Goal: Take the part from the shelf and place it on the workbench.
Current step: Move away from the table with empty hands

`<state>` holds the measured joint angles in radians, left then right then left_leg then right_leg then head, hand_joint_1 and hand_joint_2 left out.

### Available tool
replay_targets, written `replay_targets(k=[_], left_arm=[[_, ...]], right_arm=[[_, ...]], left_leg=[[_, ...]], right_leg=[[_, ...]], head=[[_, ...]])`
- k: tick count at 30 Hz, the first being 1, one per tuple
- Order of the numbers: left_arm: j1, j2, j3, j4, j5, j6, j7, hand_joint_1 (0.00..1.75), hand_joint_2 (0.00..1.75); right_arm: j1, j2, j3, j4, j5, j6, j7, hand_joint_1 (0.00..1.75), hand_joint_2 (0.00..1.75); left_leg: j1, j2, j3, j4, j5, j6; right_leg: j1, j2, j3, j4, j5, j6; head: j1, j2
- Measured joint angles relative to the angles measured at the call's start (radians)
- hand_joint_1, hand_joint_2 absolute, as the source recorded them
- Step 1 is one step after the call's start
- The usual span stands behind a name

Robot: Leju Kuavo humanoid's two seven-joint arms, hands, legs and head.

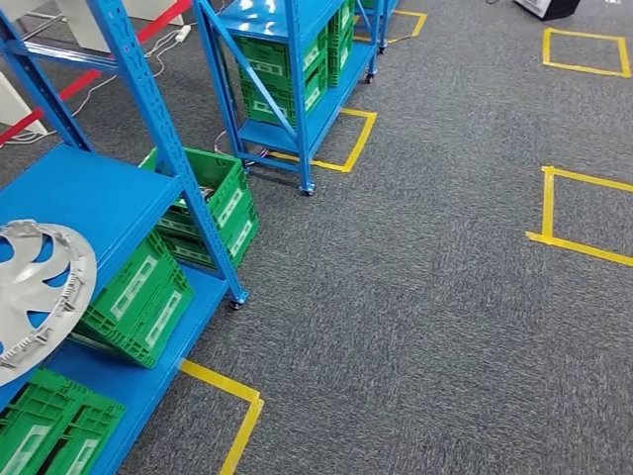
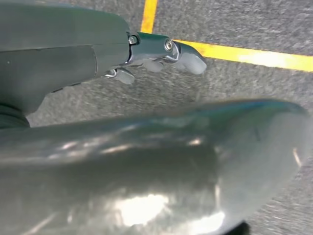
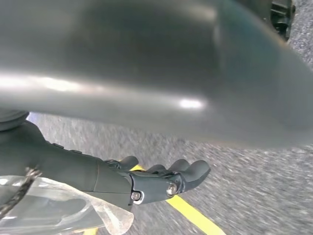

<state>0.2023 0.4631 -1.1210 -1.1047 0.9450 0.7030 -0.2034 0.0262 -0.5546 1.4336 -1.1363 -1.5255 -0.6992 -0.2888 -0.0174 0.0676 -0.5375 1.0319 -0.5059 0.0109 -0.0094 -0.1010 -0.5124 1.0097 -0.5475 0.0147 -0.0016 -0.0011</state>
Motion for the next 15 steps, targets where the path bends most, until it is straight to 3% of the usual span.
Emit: replay_targets(k=[1,3,5,7,9,10,11,12,13,15], left_arm=[[-0.001,0.000,0.000,0.000,0.002,0.000,0.000,0.00,0.00],[0.001,0.001,-0.003,0.001,0.006,0.000,-0.001,0.00,0.00],[0.002,0.001,-0.008,0.002,0.008,0.000,-0.001,0.00,0.00],[-0.002,0.000,-0.012,0.002,0.010,0.000,-0.003,0.00,0.00],[-0.006,-0.001,-0.015,0.003,0.012,0.000,-0.004,0.00,0.00],[-0.007,-0.002,-0.016,0.004,0.013,0.000,-0.004,0.00,0.00],[-0.007,-0.002,-0.018,0.004,0.015,0.000,-0.004,0.00,0.00],[-0.007,-0.003,-0.019,0.005,0.016,0.000,-0.004,0.00,0.00],[-0.007,-0.003,-0.019,0.005,0.017,0.000,-0.004,0.00,0.00],[-0.011,-0.003,-0.019,0.006,0.017,0.000,-0.004,0.00,0.00]], right_arm=[[-0.004,0.000,0.004,0.002,0.005,0.000,0.002,0.00,0.00],[-0.012,0.001,0.014,0.008,0.023,0.000,0.008,0.00,0.00],[-0.019,0.002,0.026,0.016,0.042,0.000,0.014,0.00,0.00],[-0.024,0.002,0.036,0.025,0.052,0.000,0.018,0.00,0.00],[-0.026,0.003,0.047,0.035,0.063,0.000,0.023,0.00,0.00],[-0.027,0.004,0.052,0.039,0.071,0.000,0.025,0.00,0.00],[-0.027,0.005,0.056,0.044,0.078,0.000,0.027,0.00,0.00],[-0.028,0.006,0.060,0.047,0.083,0.000,0.028,0.00,0.00],[-0.029,0.006,0.062,0.051,0.086,0.000,0.029,0.00,0.00],[-0.031,0.008,0.066,0.056,0.094,0.000,0.031,0.00,0.00]], left_leg=[[-0.005,0.005,0.003,-0.011,-0.004,0.004],[-0.004,-0.016,0.003,-0.022,0.002,0.014],[0.002,-0.038,0.010,-0.034,0.010,0.025],[0.005,-0.060,0.011,-0.039,0.013,0.030],[0.004,-0.087,0.011,-0.038,0.012,0.032],[0.004,-0.101,0.014,-0.038,0.011,0.032],[0.005,-0.116,0.017,-0.038,0.010,0.031],[0.006,-0.131,0.022,-0.037,0.007,0.028],[0.006,-0.144,0.025,-0.036,0.004,0.025],[0.006,-0.167,0.022,-0.029,-0.001,0.016]], right_leg=[[0.001,-0.012,0.003,-0.002,-0.002,0.005],[-0.001,-0.028,0.012,-0.005,-0.006,0.016],[-0.002,0.014,-0.003,0.031,-0.034,0.023],[-0.003,0.078,-0.060,0.147,-0.091,0.026],[-0.002,0.097,-0.125,0.262,-0.126,0.026],[-0.002,0.099,-0.138,0.275,-0.115,0.026],[-0.003,0.102,-0.131,0.247,-0.084,0.026],[-0.004,0.109,-0.107,0.185,-0.040,0.025],[-0.007,0.131,-0.078,0.118,-0.005,0.025],[-0.013,0.175,-0.033,0.021,0.024,0.021]], head=[[0.000,0.000],[0.000,0.000],[0.004,0.000],[0.008,0.000],[0.009,0.000],[0.009,0.000],[0.009,0.000],[0.009,0.000],[0.009,0.000],[0.009,0.000]])
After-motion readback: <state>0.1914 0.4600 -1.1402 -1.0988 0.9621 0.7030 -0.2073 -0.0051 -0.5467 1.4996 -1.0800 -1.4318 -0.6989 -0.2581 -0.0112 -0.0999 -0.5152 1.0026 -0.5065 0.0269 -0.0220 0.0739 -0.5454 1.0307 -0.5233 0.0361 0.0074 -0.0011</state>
